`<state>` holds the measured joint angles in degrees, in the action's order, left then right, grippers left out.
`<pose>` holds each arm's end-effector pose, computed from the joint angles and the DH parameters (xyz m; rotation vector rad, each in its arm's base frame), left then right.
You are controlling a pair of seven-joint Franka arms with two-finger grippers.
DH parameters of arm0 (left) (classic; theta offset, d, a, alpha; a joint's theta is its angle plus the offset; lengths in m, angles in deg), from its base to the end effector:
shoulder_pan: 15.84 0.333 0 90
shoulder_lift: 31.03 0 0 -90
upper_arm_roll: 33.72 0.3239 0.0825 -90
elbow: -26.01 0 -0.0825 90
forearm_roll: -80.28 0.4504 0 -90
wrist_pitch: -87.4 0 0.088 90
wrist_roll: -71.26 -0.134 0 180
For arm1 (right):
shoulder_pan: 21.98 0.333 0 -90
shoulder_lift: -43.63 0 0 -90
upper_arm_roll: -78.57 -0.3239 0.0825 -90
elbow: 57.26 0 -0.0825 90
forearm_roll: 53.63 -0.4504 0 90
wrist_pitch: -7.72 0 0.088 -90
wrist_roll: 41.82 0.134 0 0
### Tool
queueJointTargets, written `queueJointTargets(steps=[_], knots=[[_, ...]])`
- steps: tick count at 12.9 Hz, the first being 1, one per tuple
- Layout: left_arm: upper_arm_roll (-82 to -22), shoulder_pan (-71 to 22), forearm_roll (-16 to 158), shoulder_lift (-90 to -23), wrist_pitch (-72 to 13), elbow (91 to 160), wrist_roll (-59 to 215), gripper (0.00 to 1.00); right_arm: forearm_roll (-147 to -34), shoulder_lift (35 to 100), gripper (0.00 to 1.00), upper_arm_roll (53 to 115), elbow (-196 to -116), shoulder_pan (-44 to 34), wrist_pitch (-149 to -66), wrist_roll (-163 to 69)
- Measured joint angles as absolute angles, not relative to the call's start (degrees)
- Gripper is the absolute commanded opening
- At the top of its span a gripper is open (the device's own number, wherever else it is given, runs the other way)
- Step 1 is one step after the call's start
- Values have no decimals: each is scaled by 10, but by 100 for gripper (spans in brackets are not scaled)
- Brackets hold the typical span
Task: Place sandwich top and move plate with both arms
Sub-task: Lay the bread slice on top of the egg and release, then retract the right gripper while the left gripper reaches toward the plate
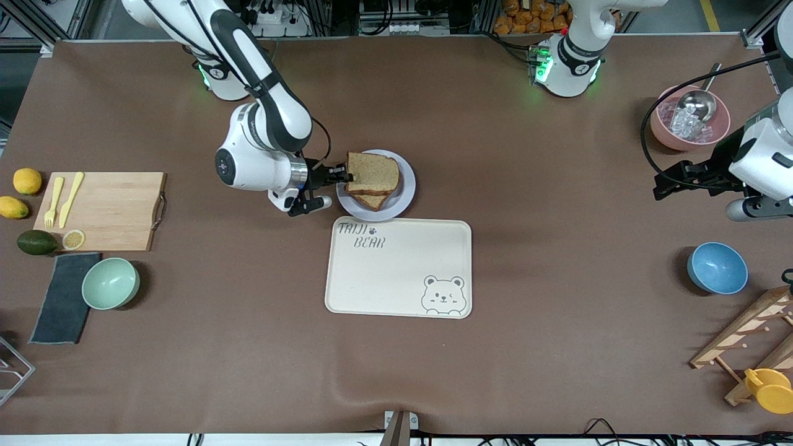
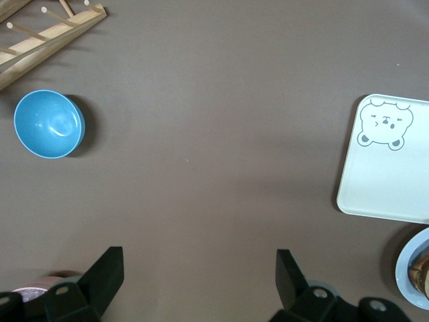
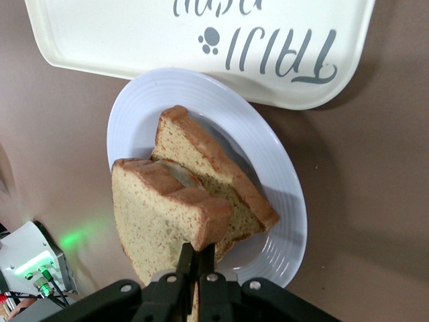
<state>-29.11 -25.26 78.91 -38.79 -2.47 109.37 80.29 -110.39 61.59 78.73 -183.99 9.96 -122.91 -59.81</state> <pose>0.6595 -0.0619 0.5809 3.1289 0.1146 -0.0357 0.4694 0.3344 0.1560 -2.4899 -0.1293 0.3845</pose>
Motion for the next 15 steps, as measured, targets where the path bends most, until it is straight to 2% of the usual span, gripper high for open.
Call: queueJointTargets(steps=[1,2,3,4,6,10,15], knots=[[-291,-253,789,-388,-25,1094,803,100,-1105,617,10,787,-1840,100,-1229,-598],[-291,-253,789,-388,-25,1094,803,100,-1106,618,26,788,-1840,100,-1229,-598],[-291,-253,789,-388,-25,1094,803,100,-1106,620,37,788,-1841,100,-1229,-598],[-291,-253,789,-388,-25,1094,803,100,-1106,621,38,788,-1841,100,-1229,-598],[-292,-254,789,-388,-25,1094,803,100,-1107,622,49,789,-1841,100,-1229,-592],[-293,-255,789,-388,-25,1094,802,100,-1107,622,51,792,-1840,100,-1231,-580],[-295,-259,789,-388,-25,1093,802,100,-1108,620,60,803,-1823,83,-1229,-561]])
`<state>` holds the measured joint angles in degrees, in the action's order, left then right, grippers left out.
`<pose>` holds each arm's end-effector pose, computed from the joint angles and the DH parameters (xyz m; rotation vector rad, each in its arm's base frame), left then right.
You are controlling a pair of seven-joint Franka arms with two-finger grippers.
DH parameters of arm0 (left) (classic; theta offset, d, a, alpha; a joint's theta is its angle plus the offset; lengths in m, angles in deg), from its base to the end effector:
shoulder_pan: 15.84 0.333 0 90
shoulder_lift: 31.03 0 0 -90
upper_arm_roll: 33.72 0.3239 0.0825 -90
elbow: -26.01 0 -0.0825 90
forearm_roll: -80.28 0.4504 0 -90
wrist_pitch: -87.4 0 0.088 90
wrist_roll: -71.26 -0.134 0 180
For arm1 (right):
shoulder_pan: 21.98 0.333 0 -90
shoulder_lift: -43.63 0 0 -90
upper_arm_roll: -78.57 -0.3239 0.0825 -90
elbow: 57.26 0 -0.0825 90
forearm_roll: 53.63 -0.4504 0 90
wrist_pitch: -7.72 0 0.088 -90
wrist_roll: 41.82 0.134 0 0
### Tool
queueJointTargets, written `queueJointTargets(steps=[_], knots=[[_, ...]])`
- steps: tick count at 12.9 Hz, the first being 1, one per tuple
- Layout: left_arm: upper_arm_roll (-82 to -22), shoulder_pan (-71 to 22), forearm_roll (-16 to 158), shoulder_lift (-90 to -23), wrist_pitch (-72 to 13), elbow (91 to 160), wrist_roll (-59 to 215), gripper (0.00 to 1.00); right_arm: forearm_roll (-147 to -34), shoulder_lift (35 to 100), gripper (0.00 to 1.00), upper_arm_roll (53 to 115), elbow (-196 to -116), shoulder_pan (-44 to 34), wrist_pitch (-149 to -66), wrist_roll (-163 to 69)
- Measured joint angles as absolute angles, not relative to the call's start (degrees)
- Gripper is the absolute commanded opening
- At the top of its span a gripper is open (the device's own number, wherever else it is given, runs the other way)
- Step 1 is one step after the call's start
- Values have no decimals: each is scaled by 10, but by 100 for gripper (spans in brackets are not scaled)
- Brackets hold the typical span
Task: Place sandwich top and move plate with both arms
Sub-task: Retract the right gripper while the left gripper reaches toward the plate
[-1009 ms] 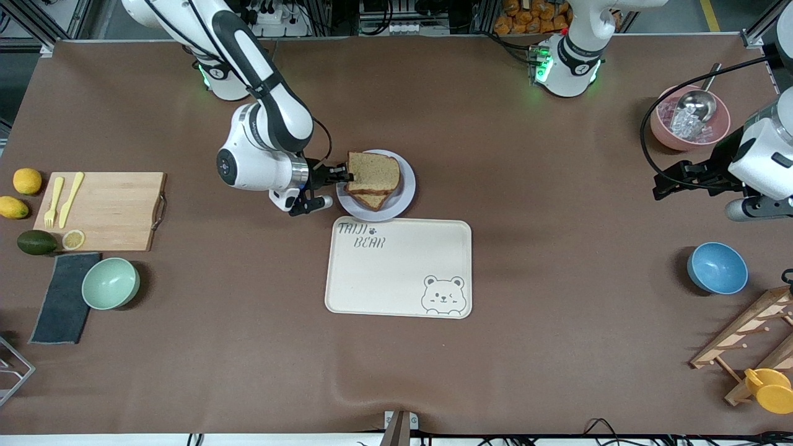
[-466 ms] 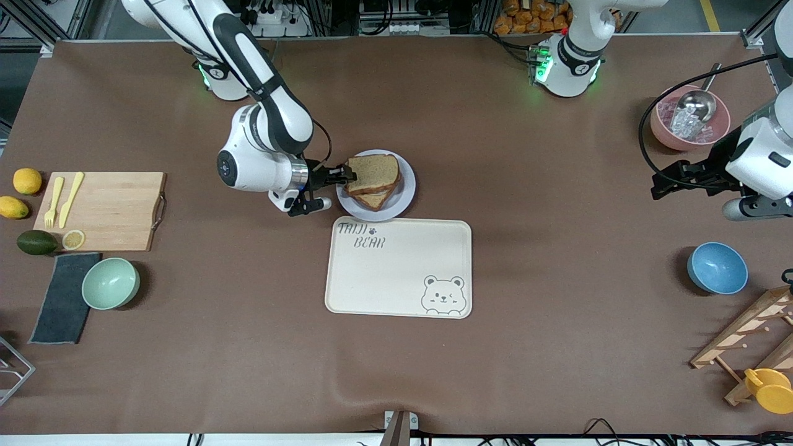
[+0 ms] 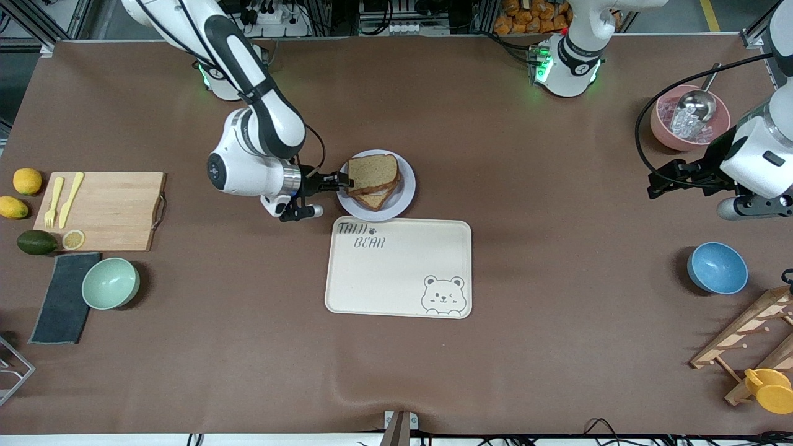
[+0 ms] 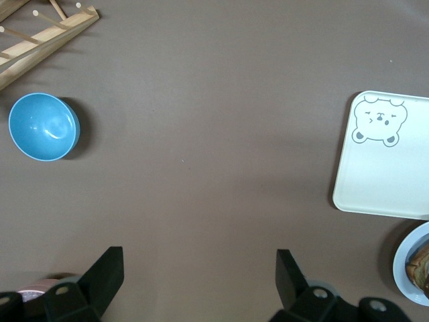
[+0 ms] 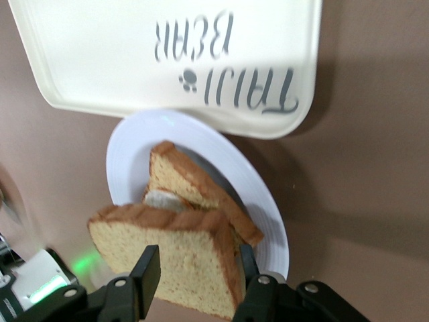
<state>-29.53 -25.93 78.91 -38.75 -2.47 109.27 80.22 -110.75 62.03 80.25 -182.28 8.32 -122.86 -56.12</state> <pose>0.6582 -0.0741 0.5822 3.1288 0.0830 -0.0324 0.4981 0.3136 0.1634 -2.4908 0.0138 0.3601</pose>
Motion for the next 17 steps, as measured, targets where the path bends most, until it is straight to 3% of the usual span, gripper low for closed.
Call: queueJointTargets(steps=[2,6,11,17], knots=[[-295,-260,789,-388,-25,1093,802,100,-1107,619,100,805,-1812,62,-1228,-559],[-295,-262,789,-388,-25,1093,803,100,-1098,618,100,817,-1798,22,-1223,-559],[-295,-262,789,-389,-26,1094,803,100,-1026,610,100,899,-1786,21,-1194,-560],[-297,-258,726,-407,-38,1095,803,100,-890,606,100,997,-1703,-2,-1071,-564]])
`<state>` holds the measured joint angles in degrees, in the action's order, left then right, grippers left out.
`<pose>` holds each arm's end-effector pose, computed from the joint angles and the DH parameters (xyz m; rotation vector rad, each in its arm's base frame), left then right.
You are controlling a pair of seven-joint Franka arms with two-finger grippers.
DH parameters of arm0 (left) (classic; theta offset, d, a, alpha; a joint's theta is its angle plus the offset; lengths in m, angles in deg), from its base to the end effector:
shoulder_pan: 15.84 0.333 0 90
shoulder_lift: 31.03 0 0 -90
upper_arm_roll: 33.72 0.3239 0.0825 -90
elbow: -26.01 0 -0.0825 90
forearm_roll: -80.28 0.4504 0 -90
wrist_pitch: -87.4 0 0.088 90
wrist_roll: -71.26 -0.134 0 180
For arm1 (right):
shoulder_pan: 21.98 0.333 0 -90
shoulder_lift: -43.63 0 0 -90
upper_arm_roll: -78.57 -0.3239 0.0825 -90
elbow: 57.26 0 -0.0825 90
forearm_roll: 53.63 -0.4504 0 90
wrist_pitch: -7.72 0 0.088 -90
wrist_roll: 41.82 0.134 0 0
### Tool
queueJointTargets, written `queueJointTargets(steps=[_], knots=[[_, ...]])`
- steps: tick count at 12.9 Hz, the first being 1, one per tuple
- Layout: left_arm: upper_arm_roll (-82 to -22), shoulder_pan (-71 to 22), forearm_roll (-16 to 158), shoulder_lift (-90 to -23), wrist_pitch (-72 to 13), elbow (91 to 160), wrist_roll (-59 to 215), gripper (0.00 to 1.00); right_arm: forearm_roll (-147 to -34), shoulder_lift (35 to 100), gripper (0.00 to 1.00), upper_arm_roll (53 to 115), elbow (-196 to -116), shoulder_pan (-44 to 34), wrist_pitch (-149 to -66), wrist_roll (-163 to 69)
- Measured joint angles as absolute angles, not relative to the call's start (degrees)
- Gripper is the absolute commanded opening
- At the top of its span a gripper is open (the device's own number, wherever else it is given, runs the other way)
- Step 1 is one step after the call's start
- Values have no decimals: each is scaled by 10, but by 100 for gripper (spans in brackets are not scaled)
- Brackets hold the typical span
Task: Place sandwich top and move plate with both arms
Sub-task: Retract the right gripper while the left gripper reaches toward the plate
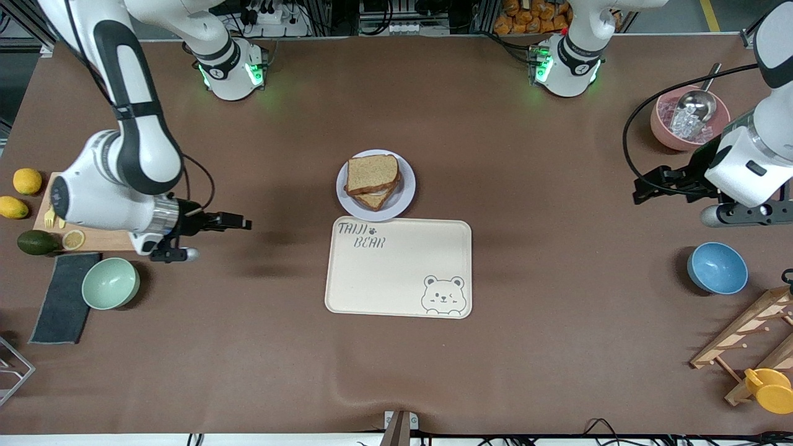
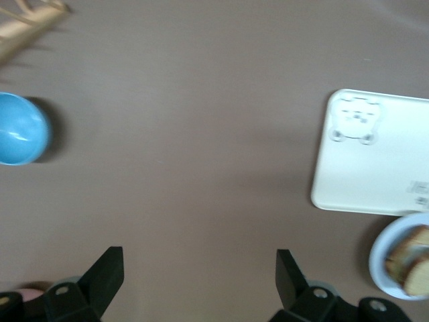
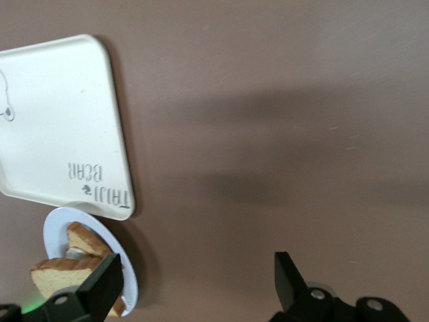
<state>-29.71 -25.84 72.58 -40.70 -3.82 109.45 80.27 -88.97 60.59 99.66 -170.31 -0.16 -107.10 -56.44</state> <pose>0.6676 -0.0912 0.5608 3.0223 0.0861 -0.0731 0.6313 0.0588 0.2591 -2.6893 0.0821 0.2329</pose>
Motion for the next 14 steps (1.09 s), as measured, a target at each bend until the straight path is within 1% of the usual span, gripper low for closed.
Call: queueJointTargets(steps=[3,5,10,14], knots=[[-296,-233,646,-434,-40,1098,801,100,-865,606,100,999,-1684,-44,-1066,-626],[-296,-227,612,-451,-40,1116,800,100,-833,606,100,999,-1659,-76,-1039,-660],[-300,-233,549,-453,-54,1230,800,100,-753,605,100,1000,-1551,-133,-939,-693],[-304,-233,472,-447,-104,1307,778,100,-730,605,100,1000,-1491,-164,-903,-747]])
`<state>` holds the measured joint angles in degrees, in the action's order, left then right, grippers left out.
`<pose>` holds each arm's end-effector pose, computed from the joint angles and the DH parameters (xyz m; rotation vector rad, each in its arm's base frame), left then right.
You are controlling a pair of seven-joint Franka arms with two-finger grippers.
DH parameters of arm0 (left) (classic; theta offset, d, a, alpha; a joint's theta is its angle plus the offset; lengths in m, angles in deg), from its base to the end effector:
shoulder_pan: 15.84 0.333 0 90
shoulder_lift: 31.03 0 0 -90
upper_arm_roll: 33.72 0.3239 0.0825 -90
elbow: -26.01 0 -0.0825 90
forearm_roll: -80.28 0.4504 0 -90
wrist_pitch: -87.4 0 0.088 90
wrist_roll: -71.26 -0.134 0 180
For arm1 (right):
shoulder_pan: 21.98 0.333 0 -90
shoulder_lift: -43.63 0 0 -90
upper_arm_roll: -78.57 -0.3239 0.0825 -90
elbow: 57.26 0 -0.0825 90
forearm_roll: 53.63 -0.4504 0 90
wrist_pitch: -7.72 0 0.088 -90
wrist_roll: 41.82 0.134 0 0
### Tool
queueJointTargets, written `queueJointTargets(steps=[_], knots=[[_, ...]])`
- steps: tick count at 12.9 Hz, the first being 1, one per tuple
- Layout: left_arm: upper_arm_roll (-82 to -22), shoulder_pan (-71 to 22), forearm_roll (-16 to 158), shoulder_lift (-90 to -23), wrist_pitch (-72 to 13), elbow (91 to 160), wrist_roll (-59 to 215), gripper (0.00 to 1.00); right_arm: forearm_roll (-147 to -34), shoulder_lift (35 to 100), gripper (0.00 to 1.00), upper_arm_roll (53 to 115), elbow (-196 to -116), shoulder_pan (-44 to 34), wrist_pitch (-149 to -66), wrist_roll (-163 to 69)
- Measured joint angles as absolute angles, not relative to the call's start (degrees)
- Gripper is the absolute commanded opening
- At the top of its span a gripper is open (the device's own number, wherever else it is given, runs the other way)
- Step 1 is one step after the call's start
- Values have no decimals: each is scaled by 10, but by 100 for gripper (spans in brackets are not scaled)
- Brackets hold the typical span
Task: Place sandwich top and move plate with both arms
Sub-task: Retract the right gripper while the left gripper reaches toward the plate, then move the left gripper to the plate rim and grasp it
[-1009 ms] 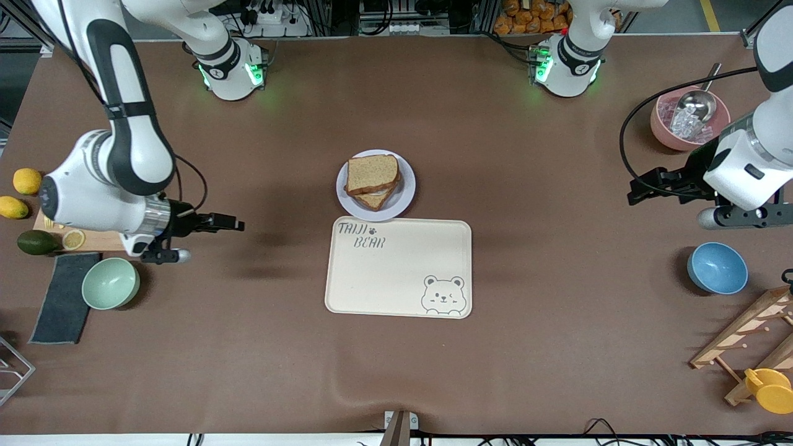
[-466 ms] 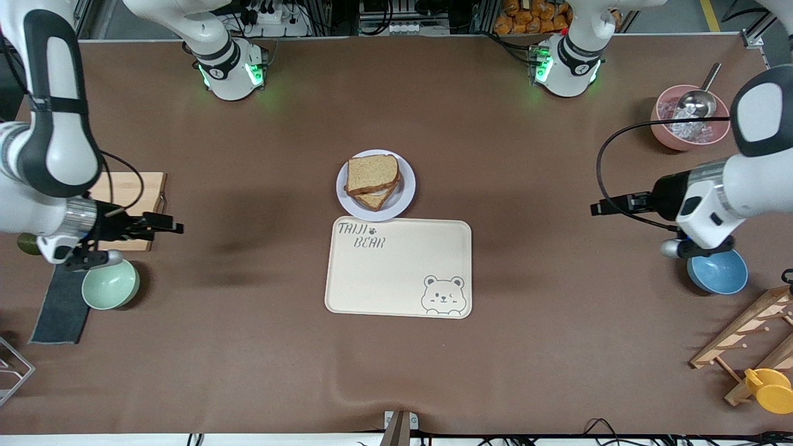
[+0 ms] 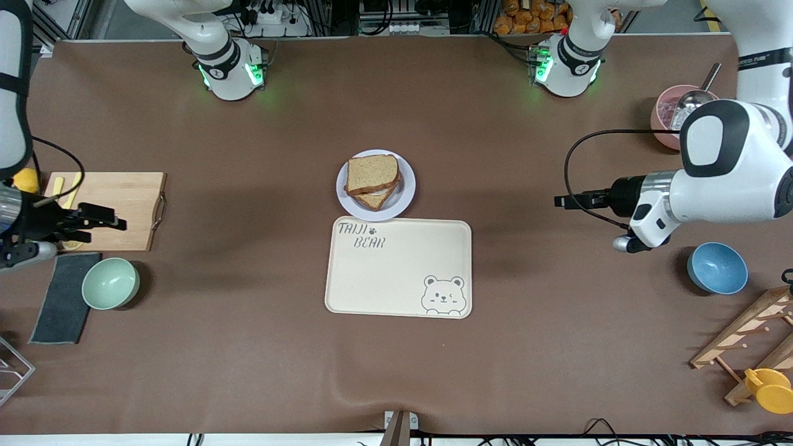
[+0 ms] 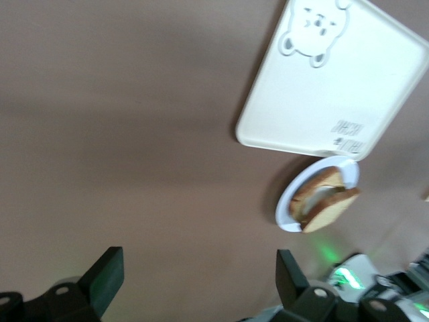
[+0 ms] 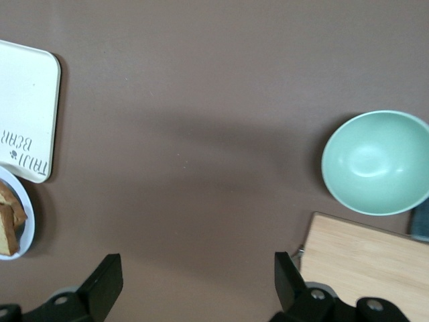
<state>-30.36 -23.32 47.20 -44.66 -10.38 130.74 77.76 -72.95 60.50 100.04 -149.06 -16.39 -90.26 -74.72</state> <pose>0.6300 -0.1128 0.3472 2.5717 0.2952 -0.5300 0.6774 -0.1308 0.4200 -2.8526 -0.3268 0.0816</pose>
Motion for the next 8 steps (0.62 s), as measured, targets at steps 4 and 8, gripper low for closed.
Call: queueJointTargets(steps=[4,8], knots=[[-313,-234,386,-450,-176,1387,671,100,-729,605,100,995,-1386,-171,-815,-737],[-318,-235,315,-464,-211,1441,571,100,-729,605,100,989,-1343,-162,-795,-703]])
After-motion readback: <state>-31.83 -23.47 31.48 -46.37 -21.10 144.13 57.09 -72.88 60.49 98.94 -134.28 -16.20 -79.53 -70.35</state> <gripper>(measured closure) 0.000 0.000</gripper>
